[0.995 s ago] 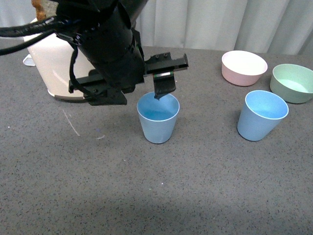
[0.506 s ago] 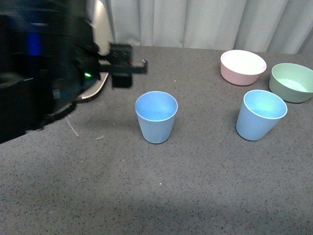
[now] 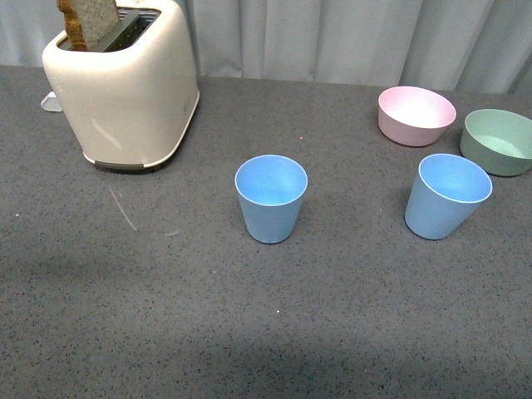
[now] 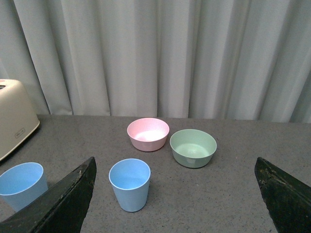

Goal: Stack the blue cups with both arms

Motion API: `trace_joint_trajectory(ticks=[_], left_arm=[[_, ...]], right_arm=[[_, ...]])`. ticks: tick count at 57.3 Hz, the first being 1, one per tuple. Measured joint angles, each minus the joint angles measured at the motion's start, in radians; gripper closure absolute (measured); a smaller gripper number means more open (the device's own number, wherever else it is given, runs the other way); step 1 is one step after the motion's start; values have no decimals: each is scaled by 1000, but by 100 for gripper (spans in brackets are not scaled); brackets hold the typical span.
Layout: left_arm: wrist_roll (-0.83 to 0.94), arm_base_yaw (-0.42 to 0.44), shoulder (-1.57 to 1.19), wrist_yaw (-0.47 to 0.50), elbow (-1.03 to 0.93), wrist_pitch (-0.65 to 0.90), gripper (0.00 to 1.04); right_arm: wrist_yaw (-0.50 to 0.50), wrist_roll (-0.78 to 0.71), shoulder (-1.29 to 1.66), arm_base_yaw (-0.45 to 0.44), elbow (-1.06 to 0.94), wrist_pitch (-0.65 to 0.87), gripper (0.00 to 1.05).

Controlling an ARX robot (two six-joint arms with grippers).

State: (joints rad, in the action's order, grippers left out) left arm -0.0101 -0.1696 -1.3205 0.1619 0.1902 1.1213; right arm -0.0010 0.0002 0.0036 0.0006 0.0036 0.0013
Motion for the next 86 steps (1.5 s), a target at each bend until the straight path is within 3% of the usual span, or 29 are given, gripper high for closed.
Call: trace_joint_trajectory(ticks=[22,25,32,62,86], left_arm=[[2,80,316,-76,-128,-194,101],[2,120,369,-138,-141,-233,101],[2,164,459,-153,-158,-306,101],[2,167,871,-162,-171,-672,101],[2,167,1058,-162,-171,-855,101]], right_arm=[[0,0,0,0,0,0,10],[0,0,0,0,0,0,10],[0,0,0,0,0,0,10],[0,0,0,0,0,0,10],[0,0,0,0,0,0,10]])
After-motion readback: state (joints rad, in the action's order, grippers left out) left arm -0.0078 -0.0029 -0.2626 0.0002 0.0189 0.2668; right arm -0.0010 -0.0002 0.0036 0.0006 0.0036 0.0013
